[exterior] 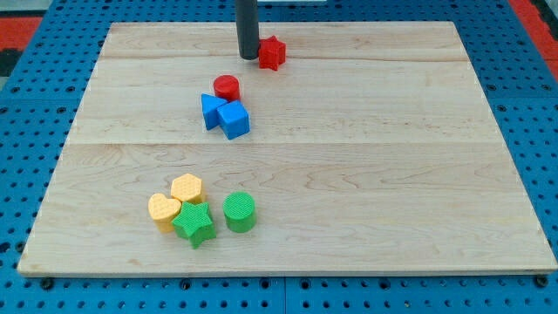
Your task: Move the red circle closer to the red star
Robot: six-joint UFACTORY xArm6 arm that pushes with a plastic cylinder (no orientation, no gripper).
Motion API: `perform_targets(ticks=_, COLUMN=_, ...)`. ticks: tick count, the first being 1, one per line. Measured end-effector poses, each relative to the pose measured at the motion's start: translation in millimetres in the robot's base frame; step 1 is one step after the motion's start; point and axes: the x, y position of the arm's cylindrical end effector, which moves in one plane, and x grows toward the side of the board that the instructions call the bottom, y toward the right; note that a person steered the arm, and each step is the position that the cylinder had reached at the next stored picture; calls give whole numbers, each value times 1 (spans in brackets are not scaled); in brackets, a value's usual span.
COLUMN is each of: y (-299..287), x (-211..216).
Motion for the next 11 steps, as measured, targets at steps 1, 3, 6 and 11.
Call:
perform_targets(ticks=1, y=4, x=41)
perform_targets(ticks=3, y=30, x=-5)
perform_targets(ticks=6, y=-14, x=129)
perform_targets(ticks=11, y=-25, x=41)
